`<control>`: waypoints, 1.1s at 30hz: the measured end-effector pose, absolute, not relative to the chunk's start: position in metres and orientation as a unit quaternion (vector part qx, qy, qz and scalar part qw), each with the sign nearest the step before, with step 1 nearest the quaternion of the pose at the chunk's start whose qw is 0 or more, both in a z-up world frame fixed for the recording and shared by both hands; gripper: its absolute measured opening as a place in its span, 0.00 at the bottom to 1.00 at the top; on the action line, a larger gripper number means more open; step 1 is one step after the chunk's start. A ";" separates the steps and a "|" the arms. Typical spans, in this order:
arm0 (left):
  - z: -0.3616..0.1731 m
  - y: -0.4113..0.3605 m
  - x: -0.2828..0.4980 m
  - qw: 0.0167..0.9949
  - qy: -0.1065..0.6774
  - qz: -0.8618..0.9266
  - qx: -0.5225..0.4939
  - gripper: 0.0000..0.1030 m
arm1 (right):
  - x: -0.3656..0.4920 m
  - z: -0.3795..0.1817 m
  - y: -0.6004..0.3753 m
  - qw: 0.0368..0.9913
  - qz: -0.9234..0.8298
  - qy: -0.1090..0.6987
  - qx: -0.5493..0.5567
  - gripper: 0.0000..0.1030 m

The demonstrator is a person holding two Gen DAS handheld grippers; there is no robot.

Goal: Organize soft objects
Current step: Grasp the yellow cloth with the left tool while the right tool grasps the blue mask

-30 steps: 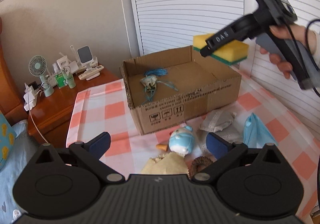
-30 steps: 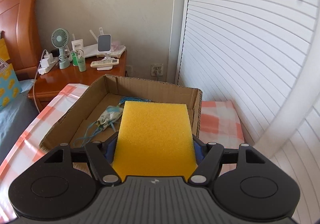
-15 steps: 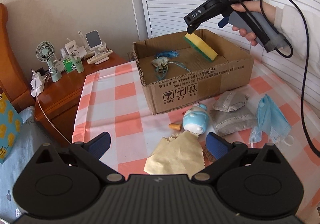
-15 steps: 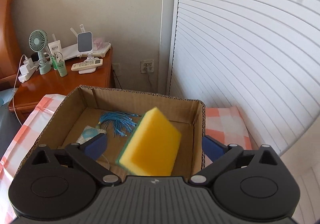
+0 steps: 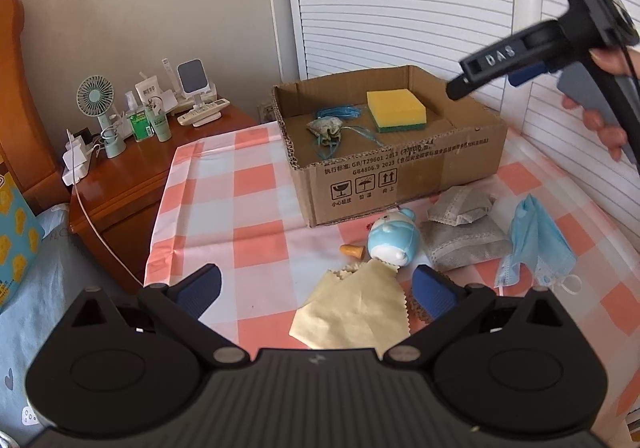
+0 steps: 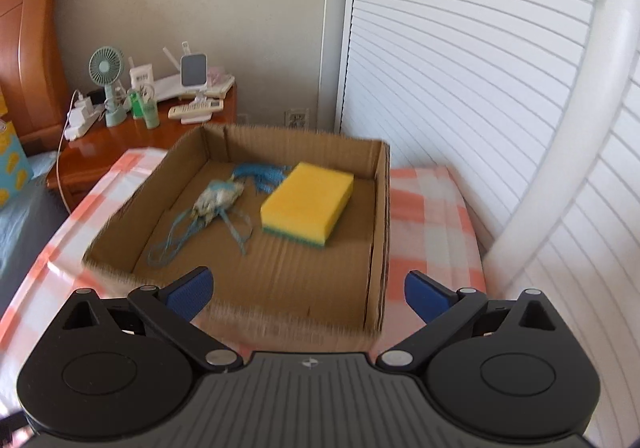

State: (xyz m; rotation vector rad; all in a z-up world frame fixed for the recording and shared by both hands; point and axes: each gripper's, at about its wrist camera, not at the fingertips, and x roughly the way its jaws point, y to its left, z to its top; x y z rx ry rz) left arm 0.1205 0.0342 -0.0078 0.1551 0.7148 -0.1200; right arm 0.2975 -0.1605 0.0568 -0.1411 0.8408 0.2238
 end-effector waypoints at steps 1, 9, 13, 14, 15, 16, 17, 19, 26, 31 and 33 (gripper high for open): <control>-0.008 0.035 0.120 0.933 0.349 -0.059 0.073 0.99 | 0.287 0.053 -0.161 0.903 0.104 0.410 -0.071 1.00; -0.010 0.039 0.113 0.932 0.348 -0.067 0.070 0.99 | 0.226 0.022 -0.163 0.904 0.065 0.420 -0.053 1.00; -0.012 0.038 0.110 0.931 0.351 -0.073 0.066 0.99 | 0.208 0.009 -0.159 0.899 0.059 0.431 -0.053 1.00; -0.013 0.038 0.109 0.931 0.352 -0.073 0.066 0.99 | 0.206 0.006 -0.157 0.899 0.056 0.432 -0.056 1.00; -0.014 0.037 0.109 0.930 0.353 -0.074 0.067 0.99 | 0.204 0.002 -0.155 0.898 0.053 0.434 -0.059 1.00; -0.015 0.037 0.109 0.930 0.354 -0.075 0.067 0.99 | 0.203 -0.002 -0.155 0.895 0.052 0.438 -0.060 1.00; -0.016 0.036 0.109 0.929 0.355 -0.076 0.066 0.99 | 0.202 -0.006 -0.155 0.893 0.049 0.445 -0.056 1.00; -0.018 0.035 0.108 0.928 0.357 -0.080 0.065 0.99 | 0.200 -0.013 -0.158 0.886 0.049 0.459 -0.043 1.00; -0.030 0.029 0.110 0.920 0.373 -0.094 0.073 0.99 | 0.192 -0.026 -0.171 0.878 0.032 0.476 -0.039 1.00; -0.038 0.026 0.111 0.915 0.381 -0.103 0.081 0.99 | 0.185 -0.035 -0.181 0.872 0.028 0.486 -0.050 1.00; -0.042 0.026 0.111 0.913 0.385 -0.107 0.082 0.99 | 0.183 -0.038 -0.184 0.875 0.030 0.481 -0.052 1.00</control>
